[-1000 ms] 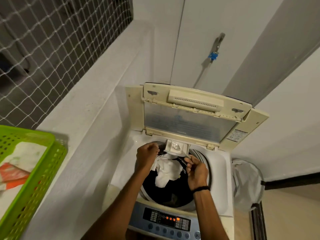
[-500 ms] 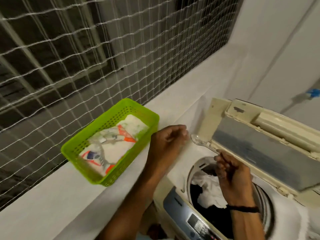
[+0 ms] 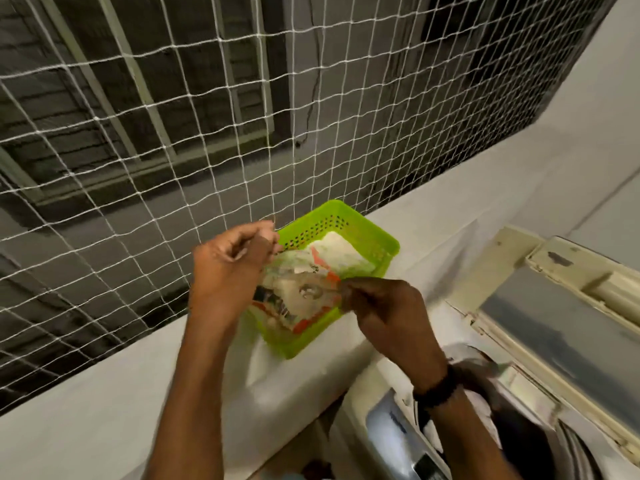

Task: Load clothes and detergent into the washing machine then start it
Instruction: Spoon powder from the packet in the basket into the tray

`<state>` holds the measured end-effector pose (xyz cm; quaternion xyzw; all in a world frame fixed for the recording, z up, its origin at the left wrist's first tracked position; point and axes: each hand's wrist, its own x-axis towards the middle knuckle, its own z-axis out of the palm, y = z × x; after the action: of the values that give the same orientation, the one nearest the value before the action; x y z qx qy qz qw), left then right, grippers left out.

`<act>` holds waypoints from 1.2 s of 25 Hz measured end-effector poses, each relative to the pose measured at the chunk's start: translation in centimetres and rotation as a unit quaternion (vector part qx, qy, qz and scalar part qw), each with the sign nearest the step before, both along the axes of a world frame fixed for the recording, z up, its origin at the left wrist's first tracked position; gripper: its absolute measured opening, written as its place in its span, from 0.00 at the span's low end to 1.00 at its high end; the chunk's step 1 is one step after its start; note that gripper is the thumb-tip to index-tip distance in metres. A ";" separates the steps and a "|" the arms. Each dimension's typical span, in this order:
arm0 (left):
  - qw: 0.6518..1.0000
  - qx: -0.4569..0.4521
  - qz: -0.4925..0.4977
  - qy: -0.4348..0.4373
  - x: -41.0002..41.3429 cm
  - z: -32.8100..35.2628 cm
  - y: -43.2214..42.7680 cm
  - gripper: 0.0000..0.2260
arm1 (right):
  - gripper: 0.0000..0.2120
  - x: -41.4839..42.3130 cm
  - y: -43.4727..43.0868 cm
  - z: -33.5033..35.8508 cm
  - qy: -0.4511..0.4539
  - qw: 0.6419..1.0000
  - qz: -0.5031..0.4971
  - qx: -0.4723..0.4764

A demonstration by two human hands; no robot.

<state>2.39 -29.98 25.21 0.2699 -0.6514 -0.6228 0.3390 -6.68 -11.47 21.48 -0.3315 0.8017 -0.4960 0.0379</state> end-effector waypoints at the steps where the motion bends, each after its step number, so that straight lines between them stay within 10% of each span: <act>1: 1.000 -0.003 0.004 -0.010 0.2 -0.5 -0.4 0.05 | 0.10 0.4 -0.9 -0.4 0.099 0.994 -0.008 0.039; 4: 0.999 -0.016 -0.003 -0.035 0.4 -1.3 -0.9 0.06 | 0.08 0.7 -2.8 -0.7 0.261 0.956 -0.057 0.118; 10: 0.999 -0.008 -0.018 -0.038 0.6 -1.6 -1.0 0.06 | 0.06 -0.4 -5.2 -1.8 0.265 0.939 -0.084 0.201; 30: 0.993 -0.081 -0.010 -0.082 1.1 -3.6 -1.4 0.10 | 0.10 -1.9 -5.4 1.0 0.029 0.964 -0.050 0.259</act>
<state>3.47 -31.40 21.65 0.2852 -0.7281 -0.5471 0.2986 -8.61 -16.84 22.49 -0.2843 0.9188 -0.2634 0.0747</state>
